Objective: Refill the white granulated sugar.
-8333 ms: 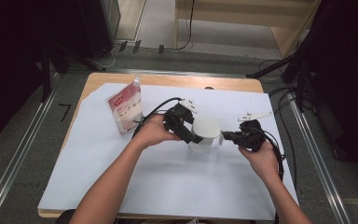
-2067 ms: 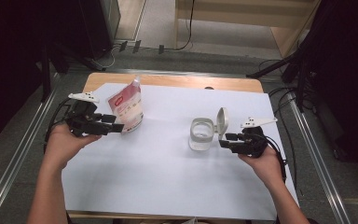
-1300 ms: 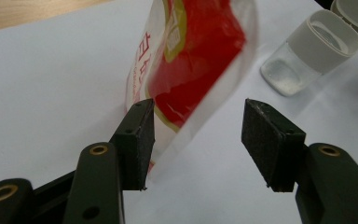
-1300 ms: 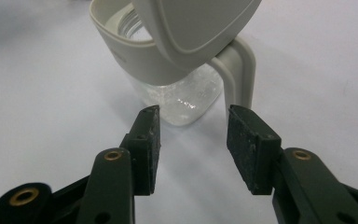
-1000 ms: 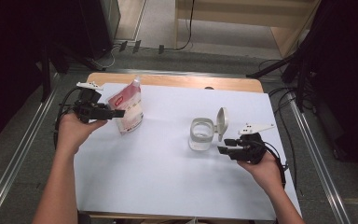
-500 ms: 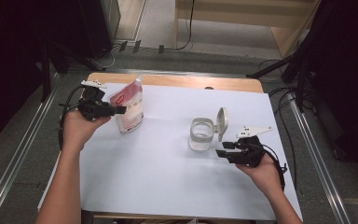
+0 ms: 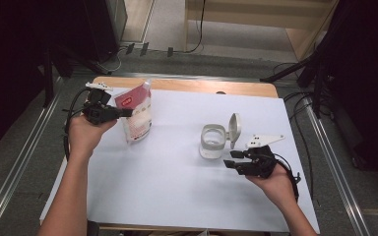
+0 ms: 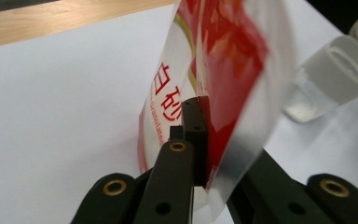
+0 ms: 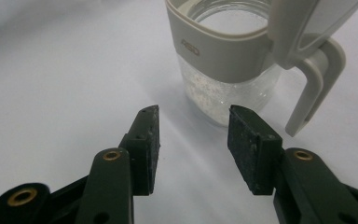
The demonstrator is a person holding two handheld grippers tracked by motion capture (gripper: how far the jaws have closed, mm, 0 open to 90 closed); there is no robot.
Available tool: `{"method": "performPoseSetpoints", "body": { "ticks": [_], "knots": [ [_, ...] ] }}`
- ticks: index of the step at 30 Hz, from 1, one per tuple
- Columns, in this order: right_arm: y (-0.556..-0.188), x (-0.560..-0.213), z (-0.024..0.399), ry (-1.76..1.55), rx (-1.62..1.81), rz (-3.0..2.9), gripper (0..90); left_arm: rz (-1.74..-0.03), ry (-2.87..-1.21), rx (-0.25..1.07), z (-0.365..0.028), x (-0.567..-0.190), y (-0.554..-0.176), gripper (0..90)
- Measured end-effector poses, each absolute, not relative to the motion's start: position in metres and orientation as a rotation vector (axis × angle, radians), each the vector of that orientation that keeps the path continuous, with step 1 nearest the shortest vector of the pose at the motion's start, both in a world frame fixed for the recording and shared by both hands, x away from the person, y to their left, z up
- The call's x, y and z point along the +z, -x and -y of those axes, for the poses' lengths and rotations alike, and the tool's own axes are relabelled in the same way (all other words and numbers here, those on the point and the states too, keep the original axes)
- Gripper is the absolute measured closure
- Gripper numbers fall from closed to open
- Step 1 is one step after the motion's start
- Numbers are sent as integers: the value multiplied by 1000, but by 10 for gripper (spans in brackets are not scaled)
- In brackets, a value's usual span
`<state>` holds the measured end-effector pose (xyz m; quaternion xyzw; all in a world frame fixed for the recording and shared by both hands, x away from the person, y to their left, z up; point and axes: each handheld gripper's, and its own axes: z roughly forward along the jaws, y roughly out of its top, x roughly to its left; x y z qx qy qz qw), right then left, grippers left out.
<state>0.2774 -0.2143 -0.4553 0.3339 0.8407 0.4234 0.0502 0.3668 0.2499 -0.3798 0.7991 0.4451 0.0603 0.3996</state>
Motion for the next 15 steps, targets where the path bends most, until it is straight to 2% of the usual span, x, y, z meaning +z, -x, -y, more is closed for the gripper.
{"method": "performPoseSetpoints", "body": {
  "ticks": [7, 15],
  "knots": [
    [-273, -451, 210, -988, 1311, -2572, 548, -1090, -2013, 46, -243, -371, -365, 900],
    [-265, -446, 197, -911, 1321, -2596, 551, -1015, -2035, 14, -229, -351, -356, 900]
  ]
}}
